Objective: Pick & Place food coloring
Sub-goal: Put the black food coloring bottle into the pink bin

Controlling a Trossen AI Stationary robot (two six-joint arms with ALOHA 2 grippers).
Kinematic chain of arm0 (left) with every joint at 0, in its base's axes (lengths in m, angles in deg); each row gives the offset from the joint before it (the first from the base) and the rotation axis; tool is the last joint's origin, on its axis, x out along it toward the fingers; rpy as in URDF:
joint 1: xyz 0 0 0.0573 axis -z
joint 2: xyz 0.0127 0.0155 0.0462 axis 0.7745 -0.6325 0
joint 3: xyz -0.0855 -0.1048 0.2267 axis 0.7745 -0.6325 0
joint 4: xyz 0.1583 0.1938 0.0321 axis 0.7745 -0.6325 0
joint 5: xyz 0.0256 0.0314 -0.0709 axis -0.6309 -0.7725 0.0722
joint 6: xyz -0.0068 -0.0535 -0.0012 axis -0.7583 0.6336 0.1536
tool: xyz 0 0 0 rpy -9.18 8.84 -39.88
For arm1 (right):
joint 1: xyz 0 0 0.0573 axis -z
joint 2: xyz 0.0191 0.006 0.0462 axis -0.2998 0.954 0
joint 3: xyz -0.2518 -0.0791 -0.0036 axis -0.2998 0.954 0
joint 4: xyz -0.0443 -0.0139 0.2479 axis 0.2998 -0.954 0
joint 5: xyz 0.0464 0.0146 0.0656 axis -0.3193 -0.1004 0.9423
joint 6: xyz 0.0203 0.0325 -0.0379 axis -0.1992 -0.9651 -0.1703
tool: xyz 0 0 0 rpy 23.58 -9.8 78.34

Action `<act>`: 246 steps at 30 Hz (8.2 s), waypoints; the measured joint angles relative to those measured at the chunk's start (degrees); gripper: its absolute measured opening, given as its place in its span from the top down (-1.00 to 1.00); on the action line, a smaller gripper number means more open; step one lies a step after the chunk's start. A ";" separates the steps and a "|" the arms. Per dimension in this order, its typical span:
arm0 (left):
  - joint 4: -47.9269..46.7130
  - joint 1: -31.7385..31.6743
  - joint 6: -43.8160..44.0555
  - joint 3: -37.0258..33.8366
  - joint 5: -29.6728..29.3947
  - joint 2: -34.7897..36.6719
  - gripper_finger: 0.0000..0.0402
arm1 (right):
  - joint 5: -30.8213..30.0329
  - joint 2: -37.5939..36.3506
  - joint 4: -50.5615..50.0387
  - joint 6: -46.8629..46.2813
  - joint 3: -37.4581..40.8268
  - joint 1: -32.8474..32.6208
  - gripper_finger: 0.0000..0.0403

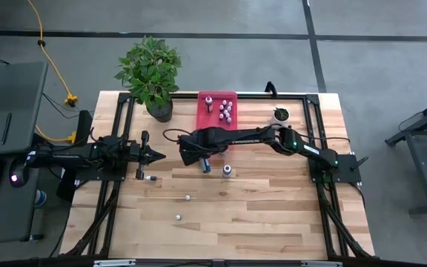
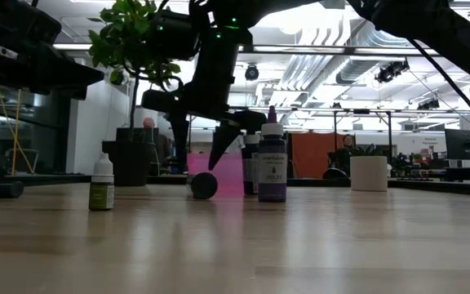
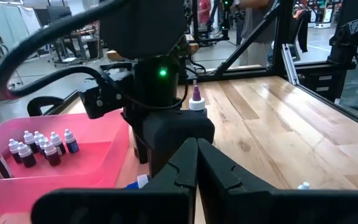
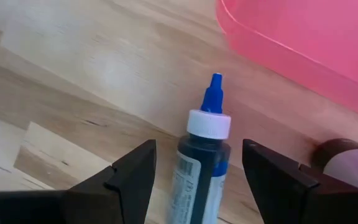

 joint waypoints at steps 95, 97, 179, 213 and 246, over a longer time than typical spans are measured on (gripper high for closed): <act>0.00 0.02 0.02 0.00 -0.02 0.01 1.00 | -4.45 -10.45 -16.50 -0.31 8.94 2.36 -0.13; 0.00 0.01 0.02 0.02 -0.02 0.01 1.00 | -4.43 -10.45 -16.50 -0.31 8.94 2.36 -0.12; 0.00 0.00 0.00 0.01 -0.02 0.00 1.00 | -8.87 -25.14 -11.89 8.16 -3.87 0.25 0.45; 0.00 0.02 0.00 0.02 -0.02 0.02 1.00 | -3.81 -25.09 -9.06 23.53 14.23 12.89 0.44; 0.00 0.01 0.01 0.01 -0.02 0.02 1.00 | -2.03 -24.73 0.67 50.01 26.99 17.15 0.42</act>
